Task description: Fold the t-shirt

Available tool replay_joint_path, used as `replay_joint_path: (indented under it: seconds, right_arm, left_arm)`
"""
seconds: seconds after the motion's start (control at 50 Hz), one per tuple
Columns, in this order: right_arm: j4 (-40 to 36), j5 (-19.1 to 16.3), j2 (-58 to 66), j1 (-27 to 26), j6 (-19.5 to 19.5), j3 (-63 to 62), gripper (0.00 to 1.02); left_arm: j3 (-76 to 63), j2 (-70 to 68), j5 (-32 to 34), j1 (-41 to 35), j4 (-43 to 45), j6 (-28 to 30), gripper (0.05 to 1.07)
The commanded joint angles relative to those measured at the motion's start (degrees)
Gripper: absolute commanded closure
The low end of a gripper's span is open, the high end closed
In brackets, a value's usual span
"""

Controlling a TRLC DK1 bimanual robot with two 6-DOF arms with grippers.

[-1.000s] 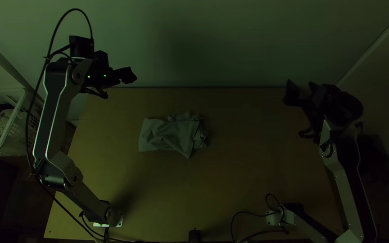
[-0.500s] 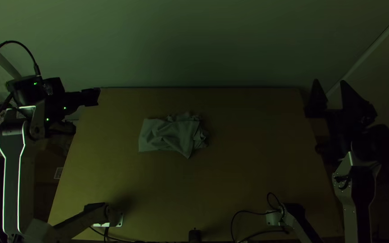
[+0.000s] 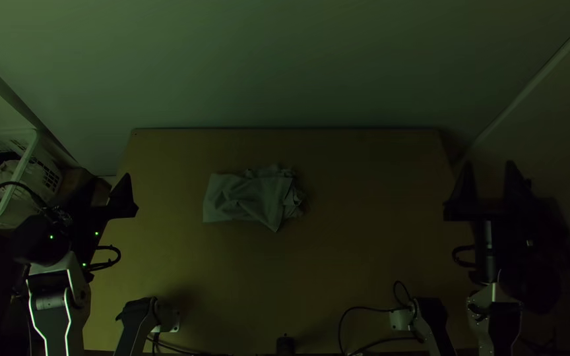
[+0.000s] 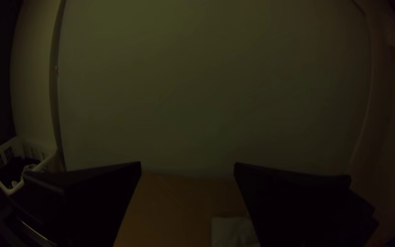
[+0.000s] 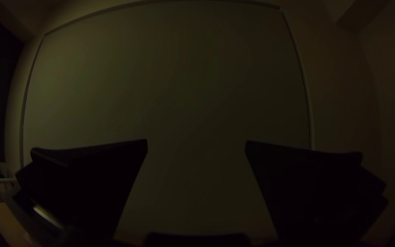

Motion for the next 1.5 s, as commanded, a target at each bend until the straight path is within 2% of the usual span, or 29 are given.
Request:
replay_joint_path:
  seconds: [0.0,0.1,0.38,0.8,0.88,1.06,1.16,1.48]
  right_arm:
    - [1.35,-0.21,-4.98,-0.06,-0.35,-5.33,0.04]
    - [1.26,-0.21,-10.95,-0.06,-0.26,-10.69,0.04]
    - [3.72,0.32,-24.49,-1.03,-0.17,-26.07,0.04]
    - [5.30,1.55,-25.28,-1.38,2.20,-41.54,0.04]
    - [0.12,1.90,-25.28,-1.47,4.31,-41.54,0.04]
    - [-11.31,1.99,-25.28,-3.05,5.19,-41.27,0.04]
    - [-11.93,2.96,-25.10,-3.14,4.84,-41.10,0.04]
    - [-11.93,2.96,-25.19,-2.96,4.84,-41.10,0.04]
  left_arm:
    - [-6.96,-7.06,-0.75,1.71,4.83,0.98,0.10]
    - [-15.40,-14.79,-1.02,2.94,10.10,0.98,0.10]
    - [-31.92,-29.82,-1.28,4.87,13.97,1.07,0.10]
    - [-47.04,-30.35,-1.19,4.17,19.16,2.30,0.10]
    - [-49.32,-30.35,-1.19,3.99,19.16,3.00,0.10]
    - [-49.94,-30.17,-1.19,3.46,16.70,5.46,0.10]
    - [-49.59,-30.17,-1.19,4.08,13.79,5.72,0.10]
    - [-49.59,-30.17,-1.19,4.08,13.79,5.64,0.10]
